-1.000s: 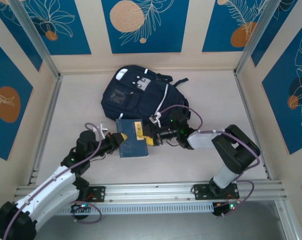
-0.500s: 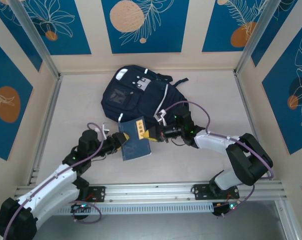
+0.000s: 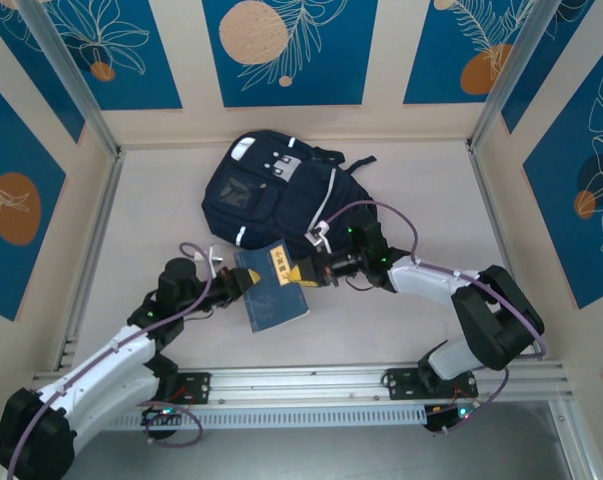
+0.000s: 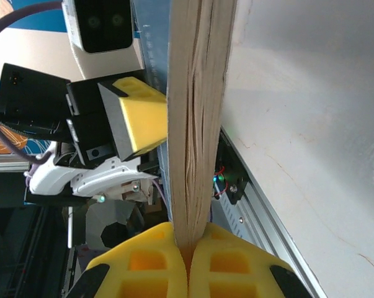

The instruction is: Pack books, pencil case, and school supplies into a backpack

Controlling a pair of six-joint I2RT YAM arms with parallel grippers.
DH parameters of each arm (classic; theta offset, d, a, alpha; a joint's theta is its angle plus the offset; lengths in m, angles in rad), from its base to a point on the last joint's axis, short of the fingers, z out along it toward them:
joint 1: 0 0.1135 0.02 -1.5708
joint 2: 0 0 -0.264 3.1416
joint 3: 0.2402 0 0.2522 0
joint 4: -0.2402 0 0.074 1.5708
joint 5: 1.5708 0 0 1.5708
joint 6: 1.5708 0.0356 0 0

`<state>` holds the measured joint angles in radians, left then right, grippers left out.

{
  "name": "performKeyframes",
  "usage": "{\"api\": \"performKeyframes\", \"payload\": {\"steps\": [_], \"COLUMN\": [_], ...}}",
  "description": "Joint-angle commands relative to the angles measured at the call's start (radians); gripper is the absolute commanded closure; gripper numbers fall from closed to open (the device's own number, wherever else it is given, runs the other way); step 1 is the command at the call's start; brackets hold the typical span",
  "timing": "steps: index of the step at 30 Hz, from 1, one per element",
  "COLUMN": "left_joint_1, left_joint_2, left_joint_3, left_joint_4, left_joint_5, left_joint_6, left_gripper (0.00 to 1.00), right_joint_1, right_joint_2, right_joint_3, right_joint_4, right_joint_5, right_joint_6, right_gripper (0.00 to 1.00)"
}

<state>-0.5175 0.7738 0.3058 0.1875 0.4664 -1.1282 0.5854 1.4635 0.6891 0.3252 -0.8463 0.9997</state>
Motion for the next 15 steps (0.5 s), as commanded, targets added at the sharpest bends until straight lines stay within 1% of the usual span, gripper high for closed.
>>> {"api": "performKeyframes", "payload": {"steps": [1,2,3,6,7,9,12,15], "left_joint_1": [-0.006,-0.005,-0.006,-0.006,-0.006,-0.005,-0.006,-0.005], "left_joint_2": [-0.022,-0.041,-0.068,-0.143,-0.160,-0.184,-0.230,-0.288], "left_joint_3": [0.013,0.013,0.013,0.023,0.028,0.043,0.053,0.051], "left_joint_4": [0.067,0.053,0.032,-0.006,-0.006,-0.007,-0.007,-0.031], "left_joint_5": [0.028,0.008,-0.023,-0.114,-0.140,-0.187,-0.274,-0.385], "left_joint_6": [0.002,-0.001,-0.005,-0.040,-0.057,-0.088,-0.137,-0.192], "left_gripper": [1.00,1.00,1.00,1.00,1.00,1.00,1.00,1.00], "right_joint_1": [-0.009,-0.014,-0.021,-0.029,-0.029,-0.020,-0.001,0.050], "right_joint_2": [-0.009,-0.017,-0.029,-0.067,-0.082,-0.115,-0.189,-0.305], "right_joint_3": [0.018,0.008,-0.006,-0.050,-0.064,-0.092,-0.143,-0.211], "right_joint_4": [-0.007,-0.001,0.013,0.082,0.101,0.129,0.133,0.145], "right_joint_5": [-0.013,0.008,0.029,0.089,0.118,0.187,0.335,0.536], "right_joint_6": [-0.011,-0.002,0.012,0.082,0.106,0.148,0.215,0.288], "right_gripper": [0.98,0.96,0.90,0.54,0.45,0.32,0.23,0.12]}}
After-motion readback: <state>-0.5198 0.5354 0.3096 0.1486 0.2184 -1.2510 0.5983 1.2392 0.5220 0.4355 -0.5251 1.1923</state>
